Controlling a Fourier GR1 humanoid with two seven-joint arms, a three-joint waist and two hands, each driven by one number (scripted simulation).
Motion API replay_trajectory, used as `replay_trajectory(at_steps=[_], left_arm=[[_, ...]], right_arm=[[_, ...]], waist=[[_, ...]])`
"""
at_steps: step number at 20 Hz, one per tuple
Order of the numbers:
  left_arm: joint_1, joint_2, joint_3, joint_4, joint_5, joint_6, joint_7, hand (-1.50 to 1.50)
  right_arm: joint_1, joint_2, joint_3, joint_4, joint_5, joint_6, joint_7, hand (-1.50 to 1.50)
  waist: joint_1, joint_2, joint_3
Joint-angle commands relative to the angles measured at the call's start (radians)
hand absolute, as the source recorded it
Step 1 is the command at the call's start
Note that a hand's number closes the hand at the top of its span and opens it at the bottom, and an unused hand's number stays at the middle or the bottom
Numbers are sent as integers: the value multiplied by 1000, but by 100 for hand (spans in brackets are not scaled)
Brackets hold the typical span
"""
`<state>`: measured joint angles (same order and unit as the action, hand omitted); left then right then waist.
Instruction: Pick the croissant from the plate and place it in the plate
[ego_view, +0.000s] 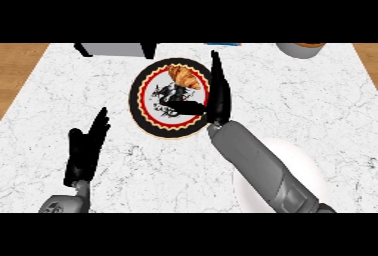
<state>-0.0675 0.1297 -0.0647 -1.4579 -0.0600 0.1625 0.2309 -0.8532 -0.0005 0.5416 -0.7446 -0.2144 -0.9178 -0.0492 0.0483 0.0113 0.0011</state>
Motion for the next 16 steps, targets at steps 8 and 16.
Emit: replay_trajectory(at_steps=[8,16], left_arm=[[-14,-4,13,25,2,-22,-14,0],[19,10,37,-41,-1,-16,16,0]], right_arm=[[-61,0,146,172,-214,-114,-79,-150],[-28,0,192,170,-220,-135,-69,-150]], waist=[[14,4,-1],[-25,-9,-1]])
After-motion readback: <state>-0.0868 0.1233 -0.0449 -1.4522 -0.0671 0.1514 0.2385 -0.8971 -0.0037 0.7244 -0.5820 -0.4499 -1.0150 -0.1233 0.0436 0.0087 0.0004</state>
